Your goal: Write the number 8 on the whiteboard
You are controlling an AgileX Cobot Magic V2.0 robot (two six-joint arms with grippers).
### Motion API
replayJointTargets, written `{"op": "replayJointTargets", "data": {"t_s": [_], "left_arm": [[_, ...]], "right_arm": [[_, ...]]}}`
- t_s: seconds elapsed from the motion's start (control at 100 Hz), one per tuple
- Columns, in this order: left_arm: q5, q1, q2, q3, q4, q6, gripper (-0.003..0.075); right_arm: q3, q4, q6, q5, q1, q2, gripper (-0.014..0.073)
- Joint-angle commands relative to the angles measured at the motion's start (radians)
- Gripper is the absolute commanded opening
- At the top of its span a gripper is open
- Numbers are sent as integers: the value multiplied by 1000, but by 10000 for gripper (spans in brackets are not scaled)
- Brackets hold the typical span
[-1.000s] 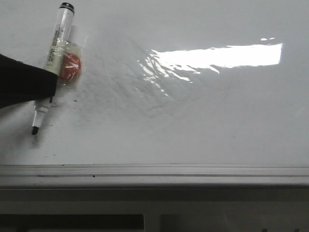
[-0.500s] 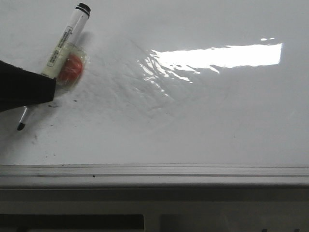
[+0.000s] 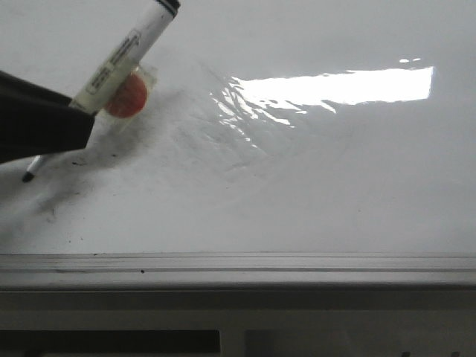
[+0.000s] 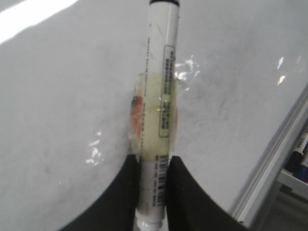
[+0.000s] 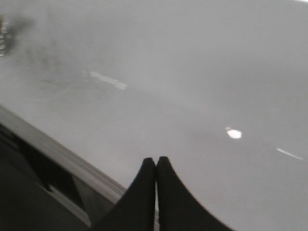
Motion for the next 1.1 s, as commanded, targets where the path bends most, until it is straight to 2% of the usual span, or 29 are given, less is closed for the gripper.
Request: {"op": "replayJointTargets", "data": {"t_s": [0.0, 0.1, 0.22, 0.29, 0.42, 0.49, 0.7, 0.92, 1.09], "left_arm": [[-68, -8, -33, -46, 126, -2, -20], [-75, -8, -55, -48, 241, -2, -20], [-83, -8, -55, -48, 304, -2, -20], [-97, -8, -55, -48, 327, -2, -20], [-125, -8, -55, -48, 377, -2, -20], [-127, -8, -55, -48, 404, -2, -20], [-127, -8, -51, -48, 410, -2, -20], [-127, -8, -51, -48, 410, -2, -20], [-127, -8, -51, -48, 410, -2, -20]], "right_arm": [[-75, 67, -79, -68, 65, 70, -63], [-136, 67, -84, -88, 158, 148, -63], [-200, 67, -106, -127, 258, 256, -50], [-237, 67, -113, -151, 315, 325, 15], [-293, 67, -113, -231, 401, 450, 211], [-325, 67, -113, -266, 432, 510, 250], [-418, 68, -113, -277, 468, 672, 250], [-485, 87, -113, -259, 468, 738, 246], [-502, 113, -113, -276, 468, 759, 192]]}}
